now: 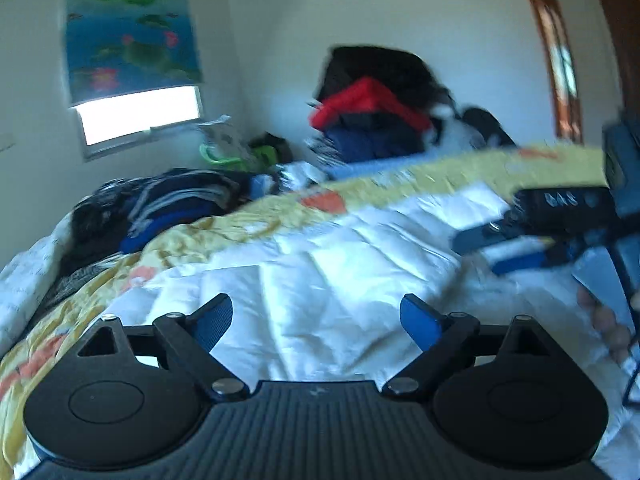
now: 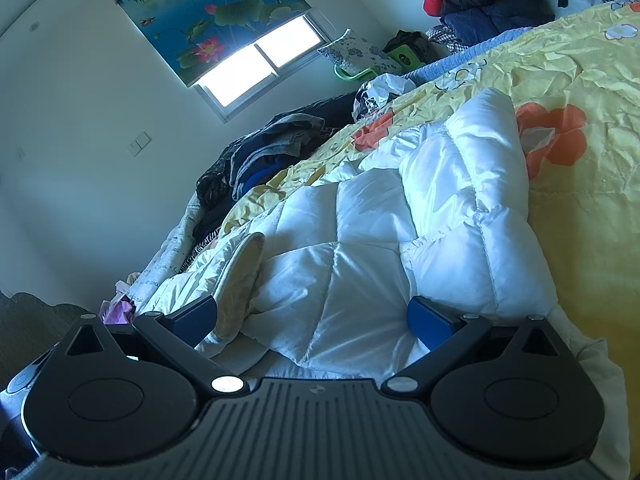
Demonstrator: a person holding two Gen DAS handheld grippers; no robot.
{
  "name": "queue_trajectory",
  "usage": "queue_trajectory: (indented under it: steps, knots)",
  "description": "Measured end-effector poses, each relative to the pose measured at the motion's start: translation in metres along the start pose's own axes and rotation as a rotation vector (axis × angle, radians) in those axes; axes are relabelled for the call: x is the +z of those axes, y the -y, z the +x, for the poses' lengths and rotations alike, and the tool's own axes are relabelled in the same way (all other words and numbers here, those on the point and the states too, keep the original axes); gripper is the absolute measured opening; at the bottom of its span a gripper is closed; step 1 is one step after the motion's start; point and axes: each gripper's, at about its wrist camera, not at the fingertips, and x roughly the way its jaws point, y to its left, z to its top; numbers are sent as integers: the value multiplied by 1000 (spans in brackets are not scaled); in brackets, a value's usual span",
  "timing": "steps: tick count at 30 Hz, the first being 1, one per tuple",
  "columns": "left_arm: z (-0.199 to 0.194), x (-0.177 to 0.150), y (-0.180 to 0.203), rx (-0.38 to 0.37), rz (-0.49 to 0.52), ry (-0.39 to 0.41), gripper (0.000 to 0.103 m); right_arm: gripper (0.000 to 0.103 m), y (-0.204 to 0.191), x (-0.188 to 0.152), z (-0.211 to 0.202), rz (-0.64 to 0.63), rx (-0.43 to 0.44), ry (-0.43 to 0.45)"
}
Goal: Fold small clothes
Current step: 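Grasp the jacket sleeve cuff with the right tool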
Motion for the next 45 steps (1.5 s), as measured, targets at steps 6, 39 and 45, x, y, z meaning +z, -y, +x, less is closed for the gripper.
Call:
queue_trajectory:
  steps: [6, 39, 45]
  knots:
    - [22, -25, -36, 89, -275, -70, 92, 103, 2, -1, 0, 19, 11, 5]
    - [23, -46, -84, -31, -589, -85, 101, 101, -64, 13, 54, 269, 182, -293]
    - [23, -47, -86, -38, -607, -86, 102, 100, -81, 13, 50, 302, 256, -267]
